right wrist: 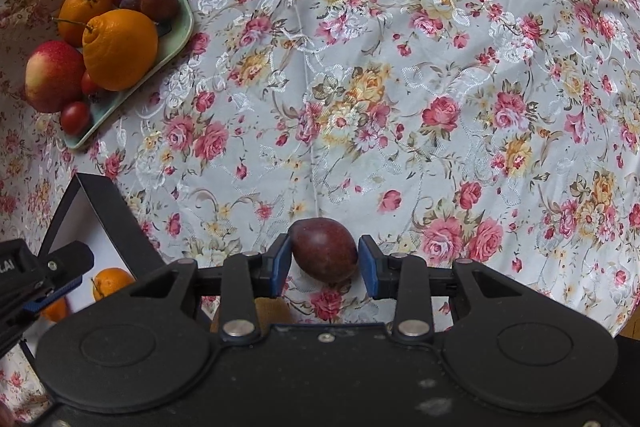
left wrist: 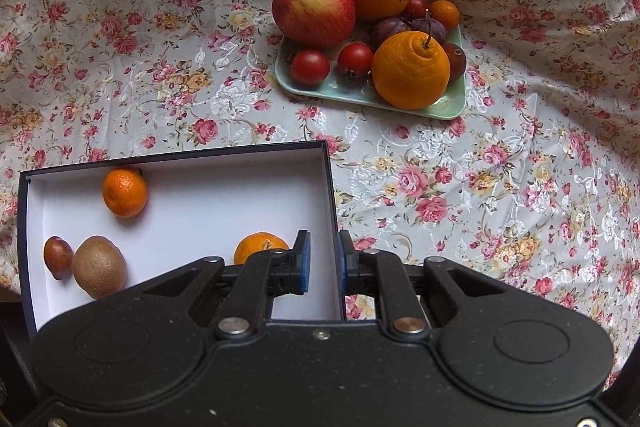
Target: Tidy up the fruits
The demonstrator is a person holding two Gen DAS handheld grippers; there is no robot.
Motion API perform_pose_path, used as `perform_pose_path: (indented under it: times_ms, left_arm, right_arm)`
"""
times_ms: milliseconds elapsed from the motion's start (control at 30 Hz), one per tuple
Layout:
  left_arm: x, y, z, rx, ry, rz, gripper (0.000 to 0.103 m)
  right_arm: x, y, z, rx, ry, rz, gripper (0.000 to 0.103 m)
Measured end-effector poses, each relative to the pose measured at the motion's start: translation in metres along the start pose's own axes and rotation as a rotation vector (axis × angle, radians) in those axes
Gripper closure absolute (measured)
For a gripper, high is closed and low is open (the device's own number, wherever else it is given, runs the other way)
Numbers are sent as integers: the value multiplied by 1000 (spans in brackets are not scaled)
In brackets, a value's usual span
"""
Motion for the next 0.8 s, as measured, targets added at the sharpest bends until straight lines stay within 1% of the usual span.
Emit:
perform_pose_path:
  times_ms: [167, 300, 433, 533, 667, 800]
  left_arm:
    - [-1, 0, 0, 23, -17, -9, 81]
    - [1, -6, 7, 71, -49, -39, 81]
    - [2, -15, 21, 125, -104, -75, 81]
    - [1, -24, 34, 180, -126, -91, 81]
    - [0, -38, 46, 241, -148, -107, 81]
    - [1, -51, 51, 249, -188, -142, 81]
  right_arm:
    - [9, -3, -1, -19, -42, -4, 65]
    - [8, -5, 3, -8, -56, -6, 66]
    - [2, 0, 18, 22, -97, 8, 66]
    - [-1, 5, 33, 61, -117, 6, 66]
    - [-8, 8, 53, 112, -113, 1, 66]
    - [-17, 6, 67, 128, -95, 9, 66]
Point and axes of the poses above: each gripper's, at about its wrist camera, not at the fingertips, and x roughly the way its jaws point, z to its right, y to its top, the point moved 6 cm from there along x, roughly the way its jaws point, and after that the axes turned 3 degrees about z, right-handed, at the moved point
